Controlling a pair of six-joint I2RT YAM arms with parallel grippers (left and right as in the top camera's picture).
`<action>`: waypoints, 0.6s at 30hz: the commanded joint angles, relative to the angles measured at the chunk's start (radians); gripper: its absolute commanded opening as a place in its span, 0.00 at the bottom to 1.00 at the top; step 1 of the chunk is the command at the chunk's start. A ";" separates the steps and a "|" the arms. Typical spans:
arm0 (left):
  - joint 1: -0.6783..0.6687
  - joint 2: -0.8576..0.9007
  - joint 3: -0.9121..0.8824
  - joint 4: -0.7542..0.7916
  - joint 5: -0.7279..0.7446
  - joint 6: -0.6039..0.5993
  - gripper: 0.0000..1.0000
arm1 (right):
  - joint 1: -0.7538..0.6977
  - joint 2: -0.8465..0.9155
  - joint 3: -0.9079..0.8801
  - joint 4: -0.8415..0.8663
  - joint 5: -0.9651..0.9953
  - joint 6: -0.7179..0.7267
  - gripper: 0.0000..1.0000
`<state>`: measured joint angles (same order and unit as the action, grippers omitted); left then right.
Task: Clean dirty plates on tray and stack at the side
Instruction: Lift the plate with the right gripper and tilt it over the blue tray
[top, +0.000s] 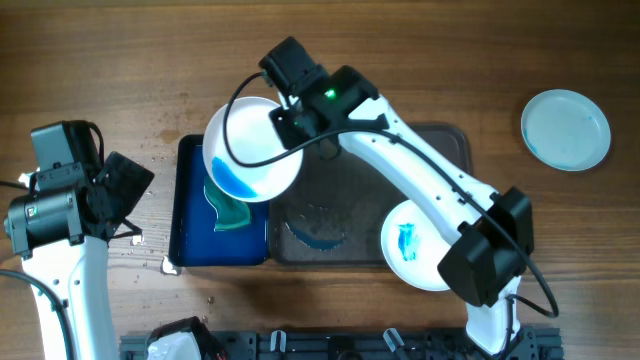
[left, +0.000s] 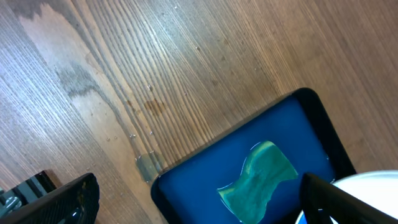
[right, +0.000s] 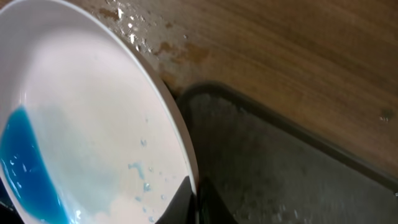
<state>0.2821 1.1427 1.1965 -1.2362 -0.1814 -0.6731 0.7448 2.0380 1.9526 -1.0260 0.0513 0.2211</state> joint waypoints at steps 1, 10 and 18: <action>0.010 -0.004 0.016 -0.008 0.005 0.042 1.00 | 0.034 0.008 0.038 0.029 0.115 -0.014 0.04; 0.055 -0.004 0.016 -0.014 0.025 0.041 1.00 | 0.113 0.008 0.038 0.084 0.355 -0.069 0.05; 0.057 -0.004 0.016 -0.016 0.028 0.041 1.00 | 0.209 0.008 0.038 0.154 0.668 -0.227 0.05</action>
<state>0.3298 1.1427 1.1965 -1.2507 -0.1650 -0.6479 0.9108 2.0388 1.9606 -0.8989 0.5037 0.1020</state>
